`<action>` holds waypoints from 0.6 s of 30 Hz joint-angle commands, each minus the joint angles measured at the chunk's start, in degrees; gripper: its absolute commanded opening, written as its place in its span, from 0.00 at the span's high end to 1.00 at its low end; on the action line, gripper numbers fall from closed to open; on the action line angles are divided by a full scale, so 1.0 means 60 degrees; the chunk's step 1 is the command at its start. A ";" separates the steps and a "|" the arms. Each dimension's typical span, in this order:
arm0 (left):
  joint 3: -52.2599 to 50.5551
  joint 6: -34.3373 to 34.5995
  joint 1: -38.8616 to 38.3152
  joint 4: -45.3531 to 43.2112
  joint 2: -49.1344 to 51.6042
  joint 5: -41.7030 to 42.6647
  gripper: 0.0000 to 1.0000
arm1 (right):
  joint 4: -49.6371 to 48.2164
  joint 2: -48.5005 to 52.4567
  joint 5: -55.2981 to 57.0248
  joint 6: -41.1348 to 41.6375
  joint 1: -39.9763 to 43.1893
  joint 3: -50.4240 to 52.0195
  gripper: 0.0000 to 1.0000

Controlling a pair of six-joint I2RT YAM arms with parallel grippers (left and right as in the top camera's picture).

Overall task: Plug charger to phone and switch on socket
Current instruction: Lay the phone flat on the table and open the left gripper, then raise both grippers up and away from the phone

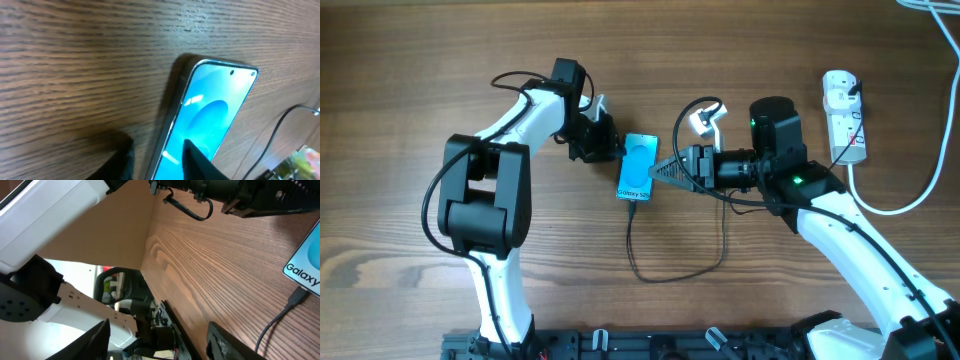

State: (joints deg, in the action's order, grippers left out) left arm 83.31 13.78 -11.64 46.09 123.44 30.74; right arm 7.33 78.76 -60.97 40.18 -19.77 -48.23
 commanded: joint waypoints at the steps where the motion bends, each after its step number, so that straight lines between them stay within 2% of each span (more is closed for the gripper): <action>1: -0.0251 0.0058 0.0091 0.0127 0.0488 -0.1421 0.85 | 0.0084 -0.0036 0.0095 -0.0357 -0.0004 -0.0127 0.34; 4: 0.0131 0.0062 0.0175 0.0918 -0.0197 -0.1450 0.91 | 0.0750 -0.0036 0.0809 -0.0969 -0.0004 -0.0127 0.35; 7: 0.0372 0.0069 0.0186 0.1253 -0.1402 -0.1501 0.93 | 0.1235 -0.0040 0.1206 -0.1180 -0.0004 -0.0131 0.46; 8: 0.0386 0.0255 0.0186 0.1290 -0.2823 -0.1588 0.93 | 0.1621 -0.0066 0.1446 -0.1213 -0.0004 -0.0142 0.58; 10: 0.0386 0.0357 0.0186 0.1293 -0.4011 -0.1679 0.92 | 0.2058 -0.0178 0.1858 -0.1424 -0.0004 -0.0157 0.59; 11: 0.0386 0.0357 0.0182 0.1290 -0.4758 -0.1679 0.91 | 0.2539 -0.0335 0.2353 -0.1570 -0.0004 -0.0222 0.59; 14: 0.0386 0.0353 0.0186 0.1293 -0.7049 -0.1898 0.75 | 0.4095 -0.0918 0.3818 -0.2047 -0.0004 -0.0776 0.61; 18: 0.0386 0.0353 0.0182 0.1366 -0.9136 -0.2648 0.64 | 0.6765 -0.1563 0.6637 -0.2703 0.0000 -0.2816 0.67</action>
State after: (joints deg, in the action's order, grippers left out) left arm 86.15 15.88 -10.76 53.78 74.06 19.09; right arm 42.61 72.99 -35.90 28.47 -19.84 -55.70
